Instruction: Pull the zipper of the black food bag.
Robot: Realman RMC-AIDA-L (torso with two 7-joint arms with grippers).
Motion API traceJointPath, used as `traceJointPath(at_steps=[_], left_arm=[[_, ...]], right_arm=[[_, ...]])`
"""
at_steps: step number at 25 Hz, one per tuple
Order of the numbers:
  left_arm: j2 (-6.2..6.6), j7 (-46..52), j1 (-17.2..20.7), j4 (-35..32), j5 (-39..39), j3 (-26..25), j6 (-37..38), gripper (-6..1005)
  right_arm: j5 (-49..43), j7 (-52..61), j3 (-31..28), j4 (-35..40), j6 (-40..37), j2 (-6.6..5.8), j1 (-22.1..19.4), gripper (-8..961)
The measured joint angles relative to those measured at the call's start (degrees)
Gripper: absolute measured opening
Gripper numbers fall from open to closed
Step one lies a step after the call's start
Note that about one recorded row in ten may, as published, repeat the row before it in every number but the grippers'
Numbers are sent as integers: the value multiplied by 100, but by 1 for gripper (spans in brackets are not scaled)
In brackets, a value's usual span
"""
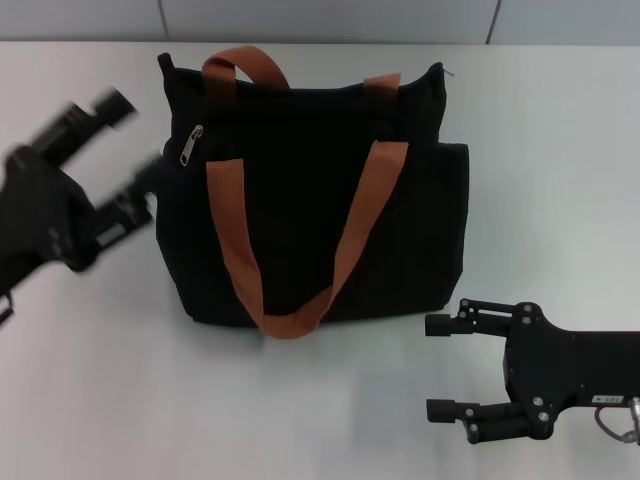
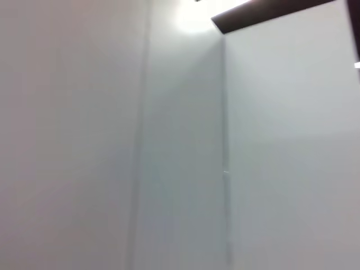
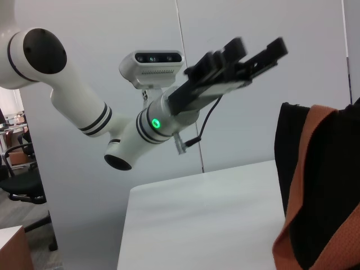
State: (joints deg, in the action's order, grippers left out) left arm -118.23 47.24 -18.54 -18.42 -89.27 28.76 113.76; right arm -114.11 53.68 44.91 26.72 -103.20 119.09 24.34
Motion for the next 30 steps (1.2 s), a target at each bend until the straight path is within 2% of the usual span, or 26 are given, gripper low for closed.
traceJointPath(at_steps=[2,4,6,7,10,13,16,18,25,30], left_arm=[[22,0,15,-17,134,-20,-93,783],[186,26,18,-128,231,-64,-482,783],[222,32,14,-147,227,-65,-569,783],[393,67,-17,-214,117,-8,-1033,783],[550,128,-49,-324,-247,35,-1631,783],[607,340,-67,-535,-719,42,-1955,783],[605,542,-73,-733,-1131,43,-1937,783],[558,557,-74,-792,-1246,43,-1933,782],[362,355,-261,-830,-1330,191,-2495,783],[317,233,-483,-833,-1340,354,-2807,782]], right_arm=[[1,0,0,0,1,0,0,806],[3,0,0,0,-2,0,-1,806],[3,16,-2,0,-5,0,-6,806],[4,33,-7,0,-8,0,-8,806],[4,40,-8,0,-9,0,-9,806],[4,45,-9,0,-11,0,-9,805],[5,56,-14,0,-4,0,-9,805],[14,63,-20,0,12,0,-9,805],[21,115,-30,0,-5,0,14,804],[22,149,-59,0,4,0,24,804]])
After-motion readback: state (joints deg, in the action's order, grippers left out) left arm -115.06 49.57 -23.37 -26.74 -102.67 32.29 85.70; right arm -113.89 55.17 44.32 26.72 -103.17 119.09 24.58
